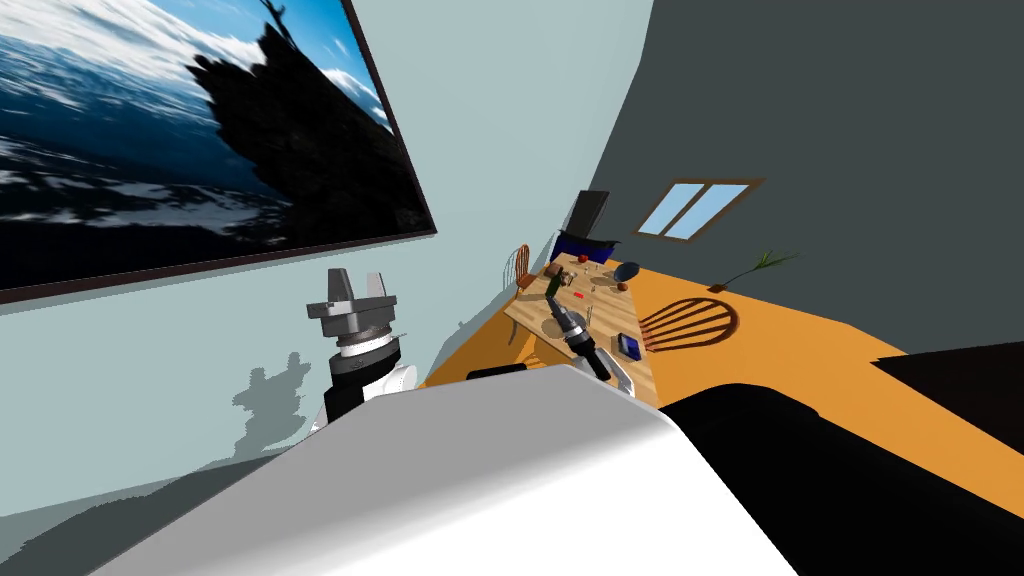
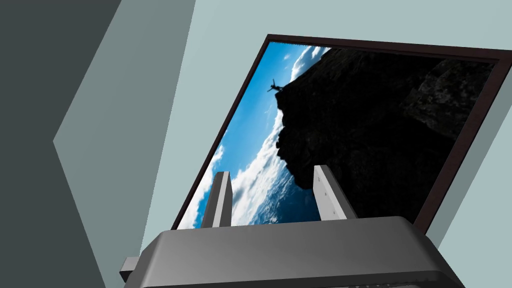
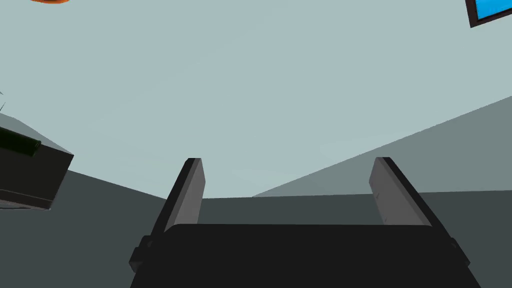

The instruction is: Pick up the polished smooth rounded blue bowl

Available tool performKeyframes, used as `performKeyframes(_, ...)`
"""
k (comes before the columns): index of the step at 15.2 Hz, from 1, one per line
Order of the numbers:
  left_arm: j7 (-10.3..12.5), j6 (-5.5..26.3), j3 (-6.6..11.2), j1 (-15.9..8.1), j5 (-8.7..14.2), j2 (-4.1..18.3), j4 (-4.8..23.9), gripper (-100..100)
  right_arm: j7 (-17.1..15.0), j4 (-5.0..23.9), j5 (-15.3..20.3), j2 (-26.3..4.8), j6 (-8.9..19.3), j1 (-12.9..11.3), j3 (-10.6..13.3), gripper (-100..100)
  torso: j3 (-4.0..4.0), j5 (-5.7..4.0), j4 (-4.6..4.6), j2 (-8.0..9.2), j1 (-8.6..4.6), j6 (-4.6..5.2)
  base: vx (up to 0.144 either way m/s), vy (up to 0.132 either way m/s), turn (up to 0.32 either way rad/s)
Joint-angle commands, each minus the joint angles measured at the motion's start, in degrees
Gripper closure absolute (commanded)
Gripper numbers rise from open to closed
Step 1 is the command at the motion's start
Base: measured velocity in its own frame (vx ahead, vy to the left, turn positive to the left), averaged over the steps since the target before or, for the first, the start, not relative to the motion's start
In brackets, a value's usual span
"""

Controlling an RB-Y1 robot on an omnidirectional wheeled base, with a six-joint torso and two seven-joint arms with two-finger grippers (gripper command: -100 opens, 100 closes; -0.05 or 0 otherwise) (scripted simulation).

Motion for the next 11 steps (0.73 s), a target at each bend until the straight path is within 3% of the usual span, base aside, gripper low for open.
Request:
performKeyframes(1,0.0,0.0,0.0,0.0,0.0,0.0,0.0,0,0.5,2.4,0.5,-2.5,0.1,-0.3,0.2,-100,0.0,0.0,0.0,0.0,0.0,0.0,0.0,0.034,0.108)
performKeyframes(5,0.0,0.0,0.0,0.0,0.0,0.0,0.0,0,1.5,7.3,2.0,-7.8,0.5,-0.3,0.8,-100,-0.02,0.0,-0.01,-0.03,-0.01,0.0,0.006,0.03,0.121)
performKeyframes(6,0.0,0.0,0.0,0.0,0.0,0.0,0.0,0,1.5,7.3,2.0,-7.8,0.5,-0.3,0.8,-100,-0.02,0.0,-0.01,-0.03,-0.01,0.01,0.007,0.021,0.035)
performKeyframes(11,0.0,0.0,0.0,0.0,0.0,0.0,0.0,0,3.3,14.2,4.5,-14.6,1.2,0.0,2.0,-100,-0.03,0.0,-0.01,-0.06,-0.02,0.02,0.013,0.03,0.135)
